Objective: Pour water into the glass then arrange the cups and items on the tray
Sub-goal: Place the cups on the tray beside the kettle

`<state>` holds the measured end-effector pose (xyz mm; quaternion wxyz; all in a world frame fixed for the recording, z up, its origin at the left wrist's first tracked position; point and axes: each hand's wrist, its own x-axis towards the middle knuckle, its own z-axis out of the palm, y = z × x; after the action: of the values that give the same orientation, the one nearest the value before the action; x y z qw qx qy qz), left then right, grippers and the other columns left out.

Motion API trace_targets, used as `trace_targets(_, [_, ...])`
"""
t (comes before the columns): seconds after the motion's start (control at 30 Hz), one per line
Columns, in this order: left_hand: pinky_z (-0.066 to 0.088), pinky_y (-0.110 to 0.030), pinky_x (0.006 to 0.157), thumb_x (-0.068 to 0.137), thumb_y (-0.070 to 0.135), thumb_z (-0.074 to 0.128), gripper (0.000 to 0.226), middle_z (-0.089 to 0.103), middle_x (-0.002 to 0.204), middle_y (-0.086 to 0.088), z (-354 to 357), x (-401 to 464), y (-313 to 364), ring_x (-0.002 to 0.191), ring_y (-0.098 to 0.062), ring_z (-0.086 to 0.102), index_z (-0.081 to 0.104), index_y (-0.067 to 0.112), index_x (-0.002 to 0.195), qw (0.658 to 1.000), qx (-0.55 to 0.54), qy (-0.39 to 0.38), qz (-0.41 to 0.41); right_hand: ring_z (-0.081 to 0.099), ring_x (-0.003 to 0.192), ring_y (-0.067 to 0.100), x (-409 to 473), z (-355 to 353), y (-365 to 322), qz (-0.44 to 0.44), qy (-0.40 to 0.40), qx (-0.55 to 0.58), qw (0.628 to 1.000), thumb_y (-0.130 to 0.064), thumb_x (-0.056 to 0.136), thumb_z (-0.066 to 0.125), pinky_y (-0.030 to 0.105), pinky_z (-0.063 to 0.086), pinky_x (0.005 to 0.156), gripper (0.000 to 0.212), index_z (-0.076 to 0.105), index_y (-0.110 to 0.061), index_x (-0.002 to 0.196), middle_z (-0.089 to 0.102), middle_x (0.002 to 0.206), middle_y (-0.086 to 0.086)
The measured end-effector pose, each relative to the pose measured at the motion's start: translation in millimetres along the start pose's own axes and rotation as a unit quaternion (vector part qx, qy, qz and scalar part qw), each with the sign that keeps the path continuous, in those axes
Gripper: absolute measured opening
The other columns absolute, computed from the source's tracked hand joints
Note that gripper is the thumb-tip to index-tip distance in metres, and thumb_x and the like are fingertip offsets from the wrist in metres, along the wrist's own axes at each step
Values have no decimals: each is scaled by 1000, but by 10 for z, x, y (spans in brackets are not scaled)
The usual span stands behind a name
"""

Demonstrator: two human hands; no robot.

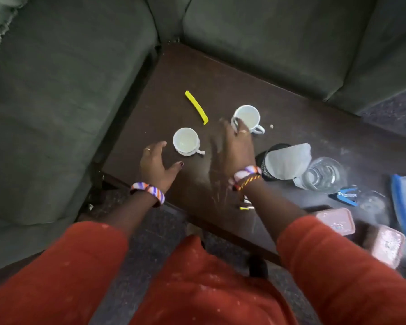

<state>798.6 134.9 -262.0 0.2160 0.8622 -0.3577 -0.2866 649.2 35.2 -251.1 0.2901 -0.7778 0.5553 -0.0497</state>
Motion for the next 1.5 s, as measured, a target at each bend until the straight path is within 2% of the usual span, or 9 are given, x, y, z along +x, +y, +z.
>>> trace_targets(0.13, [27,-36,110,61,30,83,96,31,146,-23,62,357,59,136,-35,31,33,9,141,993,79,-69,57,2,144,39,522,-85,69,126,-9,-92,988,-9,85,54,55,20,112,75,16,-31,146,4,157,18])
trace_targets(0.23, [31,-42,108,60,30,83,107,12,155,-18,140,517,139,139,-39,22,19,25,146,969,166,-138,117,0,144,40,676,-103,164,150,-93,-98,979,-5,79,64,63,18,110,89,14,-34,146,0,157,16])
trace_targets(0.37, [45,-47,94,72,26,74,85,22,152,-7,185,659,220,134,-35,28,27,36,141,922,288,-196,170,10,139,41,626,-30,187,130,-76,-135,979,-5,80,58,55,39,98,76,26,-34,143,10,154,16])
trace_targets(0.57, [50,-45,83,77,17,65,57,43,130,-10,152,635,286,116,-36,48,44,30,129,931,274,-162,177,30,126,40,446,72,143,57,-61,-191,978,-10,86,49,45,48,83,44,48,-22,128,27,144,16])
trace_targets(0.77, [49,-48,89,69,18,71,56,51,126,-7,-355,522,908,116,-34,50,55,32,121,924,245,-122,267,44,112,41,246,-486,-38,42,9,-35,998,-40,70,69,40,47,83,60,49,-30,126,43,126,17])
trace_targets(0.9, [46,-46,94,69,32,72,56,50,126,-6,-591,387,1818,116,-32,49,54,36,122,875,263,-136,383,54,107,31,-45,-1344,48,63,78,76,992,-41,59,74,28,42,80,62,57,-32,118,61,109,12])
trace_targets(1.07, [49,-43,91,66,43,73,67,53,126,-5,-234,-318,3240,113,-32,53,47,31,127,794,258,-171,523,57,107,24,-761,-2609,774,153,149,69,974,-37,59,75,24,37,75,55,60,-32,111,66,110,5])
trace_targets(1.23, [47,-38,90,65,34,75,59,57,117,-11,735,-1245,4413,107,-31,56,54,16,117,692,264,-238,629,61,99,26,-1623,-3505,1900,280,232,60,930,-29,57,77,24,41,73,46,64,-26,101,66,109,7])
trace_targets(1.5, [47,-34,87,63,19,74,65,54,115,-19,2722,-2629,5719,105,-33,51,50,19,124,572,268,-335,699,64,96,32,-2556,-4338,3852,471,289,71,830,-25,61,76,26,41,68,44,66,-7,99,68,106,18])
